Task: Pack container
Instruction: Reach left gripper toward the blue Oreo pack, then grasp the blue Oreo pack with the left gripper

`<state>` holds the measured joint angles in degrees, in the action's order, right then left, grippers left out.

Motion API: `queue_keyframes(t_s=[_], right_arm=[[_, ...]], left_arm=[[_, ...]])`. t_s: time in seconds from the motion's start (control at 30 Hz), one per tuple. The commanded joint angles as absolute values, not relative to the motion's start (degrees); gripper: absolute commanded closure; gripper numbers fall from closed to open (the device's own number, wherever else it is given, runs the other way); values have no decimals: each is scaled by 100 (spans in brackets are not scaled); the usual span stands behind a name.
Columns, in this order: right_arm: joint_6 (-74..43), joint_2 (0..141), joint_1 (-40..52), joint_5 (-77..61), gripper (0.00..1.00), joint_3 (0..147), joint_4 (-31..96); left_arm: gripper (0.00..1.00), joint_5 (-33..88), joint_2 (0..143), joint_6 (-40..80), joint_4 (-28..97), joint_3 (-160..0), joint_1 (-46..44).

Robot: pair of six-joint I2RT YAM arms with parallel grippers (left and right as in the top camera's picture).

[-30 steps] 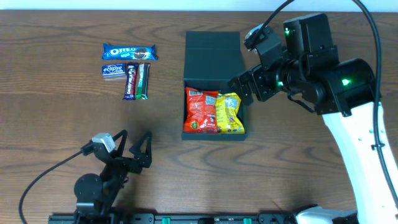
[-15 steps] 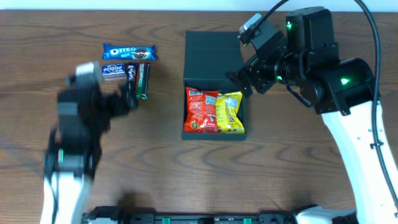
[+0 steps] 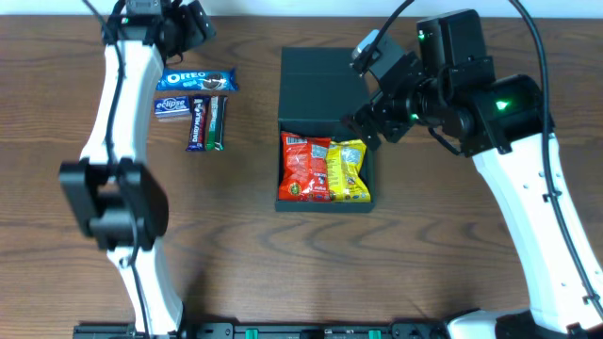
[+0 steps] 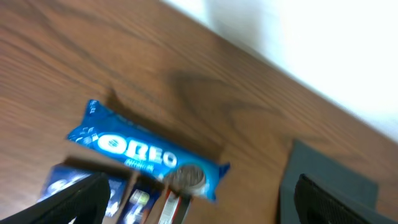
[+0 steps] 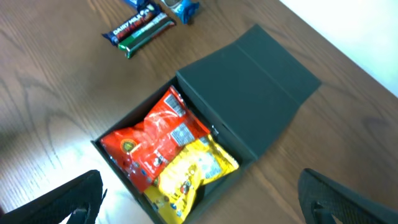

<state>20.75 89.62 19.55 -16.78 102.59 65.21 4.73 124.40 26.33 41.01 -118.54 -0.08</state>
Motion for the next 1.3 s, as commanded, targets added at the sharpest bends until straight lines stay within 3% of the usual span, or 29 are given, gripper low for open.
queue_keyframes(t_s=[0.0,0.5,0.7,0.87,1.13,1.2,1.27], right_arm=[[2196,8995,1828,-1693,1,10263,6589],[2193,9004,1640,-1691,1,10263,6593],[2189,9002,1640,-1691,1,10263,6431],[2189,9004,1640,-1691,1,10263,6364],[2189,9122,1640,-1651,1,10263,6302],[2189,9166,1640,-1653,1,10263,6302],[2189,9190,1640,-1653,1,10263,6302]], left_arm=[[4,976,13047,3378,4200,-12326,172],[4,1918,13426,3413,4237,-12324,154],[4,1623,13426,3256,4370,-12300,-1],[4,838,13428,4158,4831,-12300,-56],[0,580,13515,4709,4980,-12298,-12],[10,578,13566,4899,4945,-12300,43],[8,561,13587,4998,4947,-12300,121]])
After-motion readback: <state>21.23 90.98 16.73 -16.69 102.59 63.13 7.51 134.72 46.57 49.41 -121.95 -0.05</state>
